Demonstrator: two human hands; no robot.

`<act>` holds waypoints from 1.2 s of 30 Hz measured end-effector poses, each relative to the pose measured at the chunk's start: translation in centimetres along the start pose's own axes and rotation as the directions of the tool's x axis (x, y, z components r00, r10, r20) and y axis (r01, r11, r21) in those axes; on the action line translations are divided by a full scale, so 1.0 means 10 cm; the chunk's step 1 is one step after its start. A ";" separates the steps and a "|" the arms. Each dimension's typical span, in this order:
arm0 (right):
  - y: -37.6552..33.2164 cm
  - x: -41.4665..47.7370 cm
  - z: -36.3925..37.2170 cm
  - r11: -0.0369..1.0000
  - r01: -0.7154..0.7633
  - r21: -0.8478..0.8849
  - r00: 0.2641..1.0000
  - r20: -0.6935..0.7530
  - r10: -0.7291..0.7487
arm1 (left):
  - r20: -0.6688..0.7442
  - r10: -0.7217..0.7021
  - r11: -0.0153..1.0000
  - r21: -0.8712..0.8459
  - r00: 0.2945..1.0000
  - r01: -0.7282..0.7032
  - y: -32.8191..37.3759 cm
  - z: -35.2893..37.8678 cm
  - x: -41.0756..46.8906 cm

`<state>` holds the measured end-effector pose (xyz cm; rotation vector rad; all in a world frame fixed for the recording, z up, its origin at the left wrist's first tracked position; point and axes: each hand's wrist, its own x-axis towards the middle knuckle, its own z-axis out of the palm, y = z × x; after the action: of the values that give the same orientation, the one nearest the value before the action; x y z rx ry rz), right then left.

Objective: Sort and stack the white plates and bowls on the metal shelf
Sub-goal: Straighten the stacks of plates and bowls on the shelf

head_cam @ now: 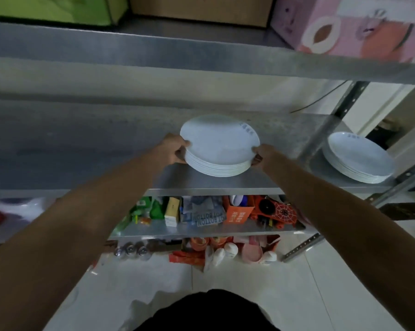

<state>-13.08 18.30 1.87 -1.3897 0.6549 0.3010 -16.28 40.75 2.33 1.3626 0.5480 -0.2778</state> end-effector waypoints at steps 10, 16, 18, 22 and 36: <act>0.66 -0.46 1.35 0.999 -0.034 0.040 0.969 0.246 0.023 | -0.176 0.015 1.000 -0.017 0.984 -0.018 -0.15 -1.55 -0.33; 0.79 -0.55 1.68 1.000 -0.004 -0.025 0.979 0.206 0.009 | -0.181 0.017 1.000 -0.015 0.983 -0.020 -0.21 -1.89 -0.36; 0.78 -0.55 1.72 0.999 -0.011 -0.044 0.983 0.183 0.019 | -0.177 0.018 1.000 -0.015 0.984 -0.021 -0.23 -1.93 -0.34; 0.78 -0.53 1.76 0.998 -0.010 -0.061 0.987 0.159 0.019 | -0.155 0.014 1.000 -0.008 0.988 -0.015 -0.24 -1.96 -0.29; 0.76 -0.41 1.81 0.988 0.020 -0.150 0.995 0.101 -0.005 | -0.134 -0.016 1.000 0.018 0.991 0.019 -0.12 -2.02 -0.16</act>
<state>-16.06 37.85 -1.10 -1.5126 0.5492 0.4145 -22.40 59.92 0.00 1.4022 0.6709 -0.2066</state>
